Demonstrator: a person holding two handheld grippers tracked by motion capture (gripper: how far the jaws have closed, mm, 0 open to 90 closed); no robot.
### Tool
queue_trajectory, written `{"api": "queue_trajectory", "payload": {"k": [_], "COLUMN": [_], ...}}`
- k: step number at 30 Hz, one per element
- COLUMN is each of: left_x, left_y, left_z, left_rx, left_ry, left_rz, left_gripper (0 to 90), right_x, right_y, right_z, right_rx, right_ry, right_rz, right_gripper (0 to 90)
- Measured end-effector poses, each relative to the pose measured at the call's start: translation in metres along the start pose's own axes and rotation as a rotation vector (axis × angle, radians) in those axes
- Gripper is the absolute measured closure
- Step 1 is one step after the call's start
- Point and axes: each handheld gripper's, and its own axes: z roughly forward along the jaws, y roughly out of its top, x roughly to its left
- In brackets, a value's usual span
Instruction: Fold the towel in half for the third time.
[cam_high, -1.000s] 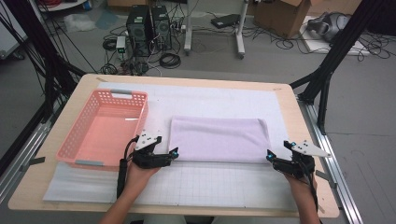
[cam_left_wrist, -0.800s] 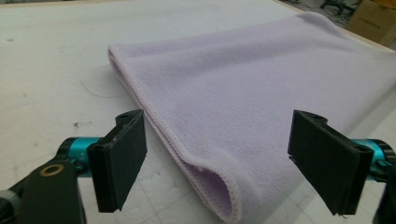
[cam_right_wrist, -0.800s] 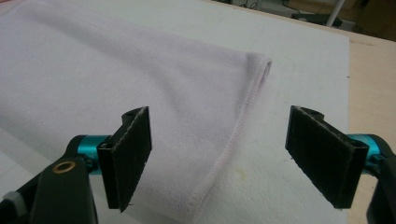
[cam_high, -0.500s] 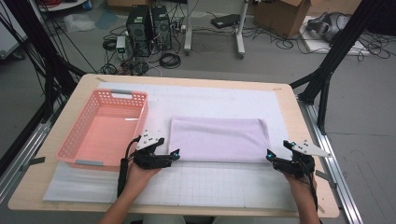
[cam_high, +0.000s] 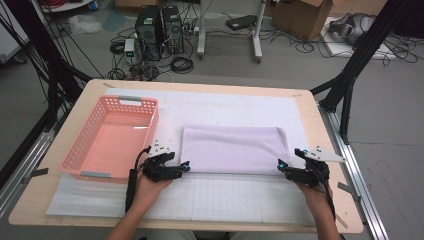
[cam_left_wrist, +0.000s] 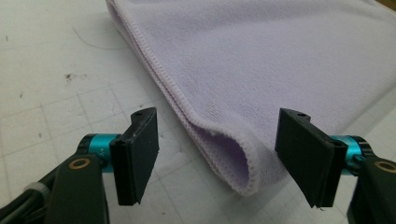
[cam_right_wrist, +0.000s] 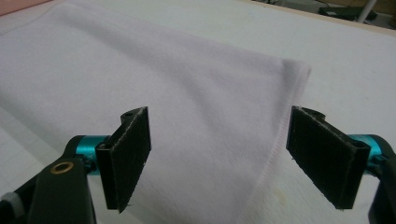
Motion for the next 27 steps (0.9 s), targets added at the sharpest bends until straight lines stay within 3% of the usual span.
{"api": "queue_trajectory", "payload": {"k": [3,10,17,23,27], "left_x": [-0.001,-0.002,-0.01,-0.012,-0.016], "left_y": [0.0,0.0,-0.001,0.0,0.0], "left_z": [0.001,0.004,0.005,0.007,0.007], "left_rx": [0.02,0.053,0.062,0.063,0.055], "left_ry": [0.0,0.003,0.003,-0.019,0.001], "left_rz": [-0.003,-0.017,0.032,0.025,0.038], "left_gripper": [35.5,41.5,53.6,69.6,79.0], "right_x": [0.003,0.021,0.042,0.06,0.071], "right_y": [0.008,0.039,0.07,0.09,0.103], "right_z": [0.007,0.033,0.072,0.108,0.13], "right_rx": [-0.017,-0.026,0.019,0.065,0.091], "right_ry": [0.024,0.086,0.163,0.223,0.263], "right_rz": [-0.003,-0.063,-0.121,-0.16,-0.178], "right_gripper": [21.0,21.0,21.0,21.0,21.1]}}
